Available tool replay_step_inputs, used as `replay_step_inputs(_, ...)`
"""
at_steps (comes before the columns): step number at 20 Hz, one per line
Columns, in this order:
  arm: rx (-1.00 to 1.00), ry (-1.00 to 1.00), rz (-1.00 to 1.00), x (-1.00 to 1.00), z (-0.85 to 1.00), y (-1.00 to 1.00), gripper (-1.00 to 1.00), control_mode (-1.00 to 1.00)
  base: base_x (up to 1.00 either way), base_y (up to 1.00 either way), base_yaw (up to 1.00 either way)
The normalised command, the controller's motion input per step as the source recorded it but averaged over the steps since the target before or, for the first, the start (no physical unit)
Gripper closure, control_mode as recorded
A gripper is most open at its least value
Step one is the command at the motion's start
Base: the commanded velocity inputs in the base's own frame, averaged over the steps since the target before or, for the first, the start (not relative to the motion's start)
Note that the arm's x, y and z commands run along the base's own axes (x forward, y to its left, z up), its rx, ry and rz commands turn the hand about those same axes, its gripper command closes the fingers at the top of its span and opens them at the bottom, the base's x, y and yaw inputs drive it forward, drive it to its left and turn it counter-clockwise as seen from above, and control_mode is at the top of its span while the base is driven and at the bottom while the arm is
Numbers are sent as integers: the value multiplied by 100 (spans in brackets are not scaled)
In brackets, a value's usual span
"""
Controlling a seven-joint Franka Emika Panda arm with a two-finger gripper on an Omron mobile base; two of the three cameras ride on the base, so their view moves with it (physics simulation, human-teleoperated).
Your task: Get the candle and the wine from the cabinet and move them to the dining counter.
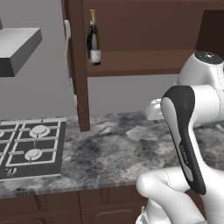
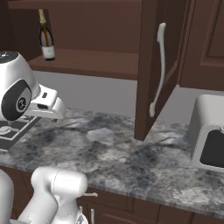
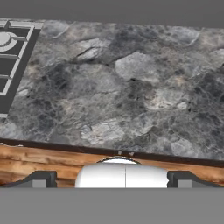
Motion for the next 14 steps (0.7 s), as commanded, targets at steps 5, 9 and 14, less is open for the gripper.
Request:
replay_step_inputs(5,0,0,0,0,0,0,-100,100,43,6,-1)
replay_step_inputs(9,0,0,0,0,0,0,-100,100,29,24,-4)
replay_step_inputs(14,0,0,0,0,0,0,-100,100,35,31,-8)
